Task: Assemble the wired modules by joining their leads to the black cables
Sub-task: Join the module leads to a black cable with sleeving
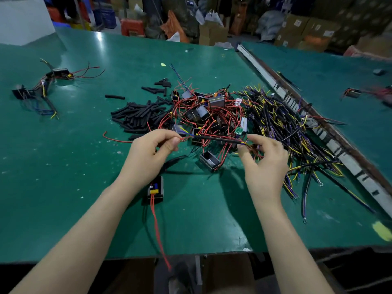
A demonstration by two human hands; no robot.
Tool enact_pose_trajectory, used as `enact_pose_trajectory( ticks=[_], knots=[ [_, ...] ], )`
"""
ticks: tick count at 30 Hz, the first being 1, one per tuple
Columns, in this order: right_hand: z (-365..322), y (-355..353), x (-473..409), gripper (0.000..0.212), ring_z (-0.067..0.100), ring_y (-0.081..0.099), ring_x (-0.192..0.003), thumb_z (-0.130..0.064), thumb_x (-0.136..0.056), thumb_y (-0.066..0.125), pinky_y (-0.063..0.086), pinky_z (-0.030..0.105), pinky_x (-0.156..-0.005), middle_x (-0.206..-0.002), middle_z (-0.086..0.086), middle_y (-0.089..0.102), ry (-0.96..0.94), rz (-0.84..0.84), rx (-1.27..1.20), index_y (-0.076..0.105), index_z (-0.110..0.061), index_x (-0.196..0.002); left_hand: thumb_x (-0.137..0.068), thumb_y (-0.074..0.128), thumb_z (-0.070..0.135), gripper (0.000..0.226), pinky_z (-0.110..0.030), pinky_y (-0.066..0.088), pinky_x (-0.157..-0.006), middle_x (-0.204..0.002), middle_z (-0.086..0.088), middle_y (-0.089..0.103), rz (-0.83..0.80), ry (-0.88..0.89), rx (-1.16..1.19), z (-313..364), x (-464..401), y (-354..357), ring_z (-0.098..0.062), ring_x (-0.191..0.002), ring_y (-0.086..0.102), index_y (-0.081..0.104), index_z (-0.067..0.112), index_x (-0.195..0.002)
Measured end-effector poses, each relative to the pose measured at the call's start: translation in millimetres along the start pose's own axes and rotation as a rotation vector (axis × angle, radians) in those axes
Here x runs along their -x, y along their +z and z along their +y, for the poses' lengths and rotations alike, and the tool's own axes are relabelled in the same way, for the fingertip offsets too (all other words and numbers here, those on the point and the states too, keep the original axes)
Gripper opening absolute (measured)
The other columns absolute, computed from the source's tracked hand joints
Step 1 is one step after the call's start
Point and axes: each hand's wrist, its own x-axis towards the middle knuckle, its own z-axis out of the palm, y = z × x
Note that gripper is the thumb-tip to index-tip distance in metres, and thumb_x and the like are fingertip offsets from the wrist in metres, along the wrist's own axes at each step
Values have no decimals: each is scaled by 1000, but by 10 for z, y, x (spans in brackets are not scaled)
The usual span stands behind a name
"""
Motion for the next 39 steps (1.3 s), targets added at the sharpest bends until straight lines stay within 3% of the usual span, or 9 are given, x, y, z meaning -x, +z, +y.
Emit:
enact_pose_trajectory(
  ticks=[4,8,14,17,19,21,25,31,39],
  knots=[
    [14,-3,-58,23,27,51,-99,-22,-83,73,41,39,-94,-101,-4,48,78,31,-84,67,-20,-105,-93,59,18,11,-9,42,-71,-77,13,64,11,56,-60,7,23,1,1,-76,59,63,28,-91],
    [8,-3,-66,17,5,51,-75,-22,-85,72,43,19,-78,-92,-5,55,167,3,-234,63,-26,-98,-93,58,17,10,-7,41,-70,-76,12,63,5,49,-73,0,28,-3,4,-75,58,66,23,-93],
    [-32,-31,-78,41,11,49,-76,-23,-79,79,45,27,-74,-105,4,55,223,64,-443,51,-33,-107,-93,58,16,9,-14,44,-72,-77,13,64,21,32,-85,-38,26,-3,2,-74,58,67,18,-91],
    [-75,-56,-73,41,1,53,-74,-35,-73,77,45,17,-72,-92,-6,57,244,58,-638,52,-31,-105,-93,58,16,12,-16,45,-70,-77,12,64,22,20,-62,-45,32,-1,1,-70,58,64,25,-90],
    [-84,-68,-76,33,-1,57,-73,-31,-76,74,46,15,-70,-81,-12,63,229,45,-708,55,-26,-102,-93,58,16,12,-17,45,-70,-76,13,64,27,12,-59,-47,30,0,2,-69,58,64,26,-89],
    [-102,-77,-64,23,-2,59,-69,-25,-81,72,46,16,-67,-71,-15,66,197,8,-724,57,-24,-98,-93,58,16,10,-17,45,-70,-76,13,64,37,4,-71,-44,31,5,1,-69,58,66,21,-89],
    [-163,-94,-27,21,-3,56,-61,-34,-79,69,43,13,-62,-64,-16,64,165,-46,-720,59,-22,-92,-94,58,16,12,-18,45,-68,-75,12,64,54,-1,-79,-24,42,-3,-3,-68,59,64,24,-88],
    [-182,-107,-20,8,1,54,-53,-19,-90,65,43,14,-52,-62,-14,61,221,-72,-732,60,-22,-84,-93,58,17,11,-21,45,-68,-77,10,64,64,5,-96,8,63,10,-8,-69,59,65,23,-87],
    [-135,-107,-48,12,4,50,-45,-11,-96,55,37,15,-41,-57,-3,57,436,-197,-686,60,-20,-89,-90,63,20,7,-5,38,-68,-78,19,61,73,54,-92,32,83,34,9,-73,55,69,18,-93]
  ],
)
